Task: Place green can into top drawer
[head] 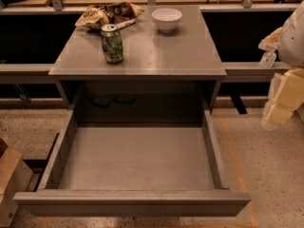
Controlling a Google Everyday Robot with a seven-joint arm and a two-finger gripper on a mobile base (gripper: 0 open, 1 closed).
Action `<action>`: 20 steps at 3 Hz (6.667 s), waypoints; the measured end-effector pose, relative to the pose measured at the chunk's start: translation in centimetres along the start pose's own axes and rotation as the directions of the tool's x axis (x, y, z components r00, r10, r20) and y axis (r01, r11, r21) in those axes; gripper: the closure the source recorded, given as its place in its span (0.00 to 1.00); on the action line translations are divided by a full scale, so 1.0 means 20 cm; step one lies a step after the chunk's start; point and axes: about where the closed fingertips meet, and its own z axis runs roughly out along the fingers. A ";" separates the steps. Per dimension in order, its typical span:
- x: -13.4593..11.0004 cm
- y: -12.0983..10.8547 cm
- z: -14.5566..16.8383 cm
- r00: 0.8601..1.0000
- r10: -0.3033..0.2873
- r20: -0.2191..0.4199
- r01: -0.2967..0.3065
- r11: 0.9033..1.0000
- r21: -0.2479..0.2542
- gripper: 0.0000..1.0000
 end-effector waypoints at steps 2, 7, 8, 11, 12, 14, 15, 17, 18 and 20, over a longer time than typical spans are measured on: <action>-0.11 -0.04 0.04 0.997 -0.048 0.054 0.048 0.999 0.011 0.00; -0.68 -0.32 0.27 0.951 -0.178 0.252 0.166 0.984 0.069 0.00; -0.79 -0.42 0.36 0.935 -0.187 0.300 0.172 0.982 0.078 0.00; -1.02 -0.58 0.64 0.909 -0.154 0.386 0.153 0.988 0.032 0.00; -1.08 -0.60 0.68 0.893 -0.144 0.426 0.138 0.989 0.045 0.00; -1.40 -0.79 0.86 0.821 -0.116 0.559 0.063 0.992 0.113 0.00; -1.51 -0.87 0.96 0.797 -0.093 0.596 0.031 0.993 0.114 0.00; -1.76 -1.01 1.16 0.777 -0.069 0.625 0.029 0.997 0.074 0.00; -1.88 -1.04 1.21 0.764 -0.064 0.643 0.037 0.998 0.055 0.00; -2.03 -1.03 1.20 0.720 -0.077 0.690 0.058 0.997 0.050 0.38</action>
Offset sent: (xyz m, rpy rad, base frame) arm 0.0350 0.0507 -0.0069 0.0920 -0.0583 0.1520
